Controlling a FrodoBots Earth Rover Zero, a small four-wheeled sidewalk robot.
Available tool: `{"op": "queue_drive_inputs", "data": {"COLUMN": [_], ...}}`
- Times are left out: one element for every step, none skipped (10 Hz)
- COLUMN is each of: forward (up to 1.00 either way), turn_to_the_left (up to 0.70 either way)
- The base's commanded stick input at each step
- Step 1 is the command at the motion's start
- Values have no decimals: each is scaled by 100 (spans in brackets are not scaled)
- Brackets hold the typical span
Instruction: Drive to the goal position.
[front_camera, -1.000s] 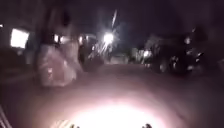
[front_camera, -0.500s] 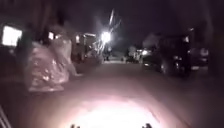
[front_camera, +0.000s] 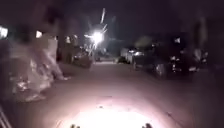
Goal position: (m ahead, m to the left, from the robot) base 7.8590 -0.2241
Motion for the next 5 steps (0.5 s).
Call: {"op": "queue_drive_inputs", "data": {"forward": [100, 100, 100, 100, 100], "turn_to_the_left": [-40, -31, -20, -9, 0]}}
